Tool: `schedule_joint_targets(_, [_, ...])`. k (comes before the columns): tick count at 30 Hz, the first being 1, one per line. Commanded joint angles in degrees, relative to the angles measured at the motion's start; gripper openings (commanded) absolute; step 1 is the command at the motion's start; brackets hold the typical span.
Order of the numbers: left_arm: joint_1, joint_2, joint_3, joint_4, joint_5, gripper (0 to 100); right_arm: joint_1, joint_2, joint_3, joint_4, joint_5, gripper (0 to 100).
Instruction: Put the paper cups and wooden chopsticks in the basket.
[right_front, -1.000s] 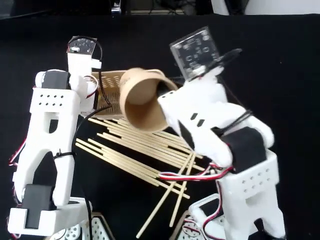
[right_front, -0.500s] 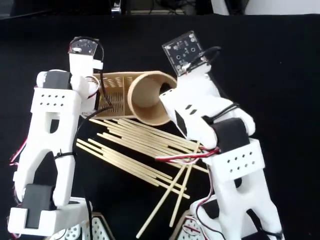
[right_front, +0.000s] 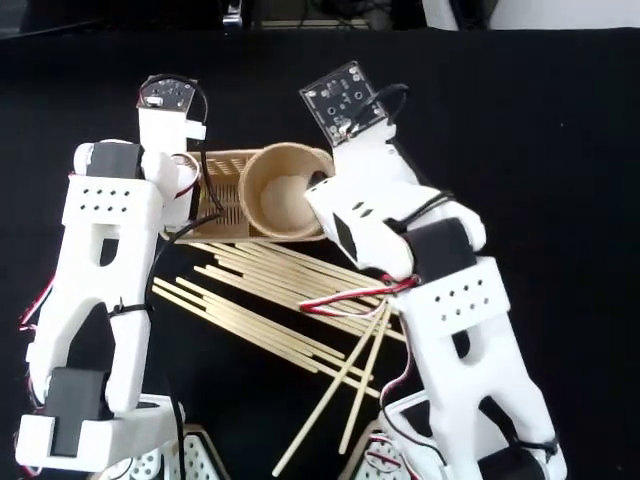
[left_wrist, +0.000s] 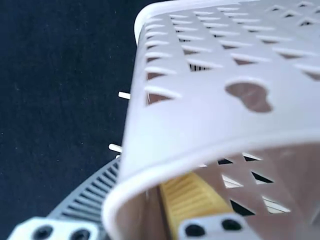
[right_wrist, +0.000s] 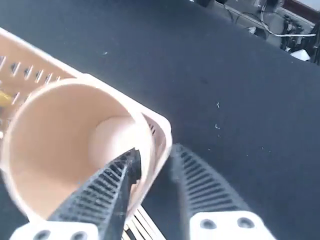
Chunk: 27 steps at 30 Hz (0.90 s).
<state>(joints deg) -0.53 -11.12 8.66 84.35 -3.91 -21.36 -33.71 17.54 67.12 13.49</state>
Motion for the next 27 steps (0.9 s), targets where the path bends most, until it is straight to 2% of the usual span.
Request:
schedule_joint_targets(1, [0.84, -0.88, -0.75, 0.09, 0.26, 5, -0.44, -1.89, -8.84, 3.78, 0.09, 16.9])
schedule_joint_targets(10, [0.84, -0.44, -5.14, -0.35, 0.26, 5, 0.88, -2.51, -28.18, 16.18, 0.09, 16.8])
schedule_joint_targets(15, [0.84, -0.44, -7.78, -0.35, -0.09, 5, 12.48, -2.68, -31.16, 18.02, 0.09, 17.3])
schedule_joint_targets(20, [0.66, -0.35, -7.52, -3.87, 0.26, 13, 24.53, -3.56, -30.64, 21.89, 0.53, 17.4])
schedule_joint_targets(27, [0.75, -0.44, -8.04, -4.84, 0.26, 15, 26.81, -5.85, -24.13, 23.03, 0.62, 17.4])
